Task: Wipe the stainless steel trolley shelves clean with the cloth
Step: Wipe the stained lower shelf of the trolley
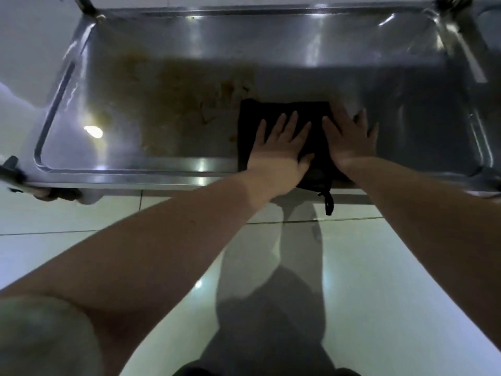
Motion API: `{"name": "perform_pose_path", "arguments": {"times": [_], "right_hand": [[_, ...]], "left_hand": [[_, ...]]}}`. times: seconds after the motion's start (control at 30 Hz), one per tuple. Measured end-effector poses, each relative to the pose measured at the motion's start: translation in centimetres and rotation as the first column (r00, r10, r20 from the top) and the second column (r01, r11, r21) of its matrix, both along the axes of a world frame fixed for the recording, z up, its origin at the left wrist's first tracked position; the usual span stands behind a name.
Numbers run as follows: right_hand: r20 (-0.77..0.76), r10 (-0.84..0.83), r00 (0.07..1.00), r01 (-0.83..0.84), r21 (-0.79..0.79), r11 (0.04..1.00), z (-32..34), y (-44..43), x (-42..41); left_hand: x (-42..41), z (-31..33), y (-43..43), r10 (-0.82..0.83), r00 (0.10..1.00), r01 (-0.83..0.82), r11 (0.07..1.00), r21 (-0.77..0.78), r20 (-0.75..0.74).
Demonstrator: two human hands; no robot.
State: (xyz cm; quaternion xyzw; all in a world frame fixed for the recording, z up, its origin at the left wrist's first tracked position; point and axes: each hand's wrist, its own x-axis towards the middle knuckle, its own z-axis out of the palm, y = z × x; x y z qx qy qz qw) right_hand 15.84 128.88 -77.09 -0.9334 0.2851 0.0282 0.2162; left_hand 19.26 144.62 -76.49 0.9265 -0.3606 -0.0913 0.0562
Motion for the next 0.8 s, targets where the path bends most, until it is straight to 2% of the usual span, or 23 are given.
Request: {"name": "perform_pose_path", "arguments": {"times": [0.1, 0.2, 0.27, 0.37, 0.47, 0.57, 0.63, 0.73, 0.8], "right_hand": [[-0.021, 0.063, 0.998, -0.064, -0.068, 0.996, -0.8, 0.1, -0.3], [-0.140, 0.127, 0.982, -0.151, -0.173, 0.973, -0.6, -0.1, -0.5], [-0.220, 0.164, 0.962, -0.219, -0.252, 0.943, -0.8, 0.3, -0.8], [-0.254, 0.177, 0.951, -0.259, -0.340, 0.904, -1.1, 1.0, -1.0], [-0.244, 0.167, 0.955, -0.249, -0.358, 0.900, -1.2, 1.2, -0.9], [-0.250, 0.165, 0.954, -0.250, -0.366, 0.896, -1.2, 1.1, -1.0], [-0.250, 0.175, 0.952, -0.258, -0.354, 0.899, -1.2, 0.9, -1.1], [-0.230, 0.187, 0.955, -0.254, -0.314, 0.915, -1.0, 0.6, -1.1], [-0.214, 0.188, 0.959, -0.250, -0.317, 0.915, -1.0, 0.7, -1.1]], "left_hand": [[0.1, -0.8, 0.4, 0.034, 0.999, -0.035, 0.997, 0.069, 0.013], [3.6, -0.9, 4.6, 0.050, 0.997, -0.055, 0.996, 0.074, 0.056], [6.5, -0.8, 8.7, 0.114, 0.990, -0.122, 0.987, 0.101, 0.082], [8.3, -1.0, 12.2, 0.214, 0.973, -0.225, 0.963, 0.147, 0.087], [5.1, -1.3, 9.6, 0.217, 0.973, -0.227, 0.964, 0.139, 0.082], [0.7, -1.2, 5.4, 0.081, 0.996, -0.086, 0.988, 0.126, 0.040], [-0.1, -1.1, 4.4, 0.060, 0.998, -0.062, 0.992, 0.110, 0.023], [2.5, -1.3, 7.4, 0.089, 0.995, -0.093, 0.991, 0.097, 0.041], [5.3, -1.2, 11.8, 0.166, 0.984, -0.173, 0.978, 0.121, 0.067]]}}
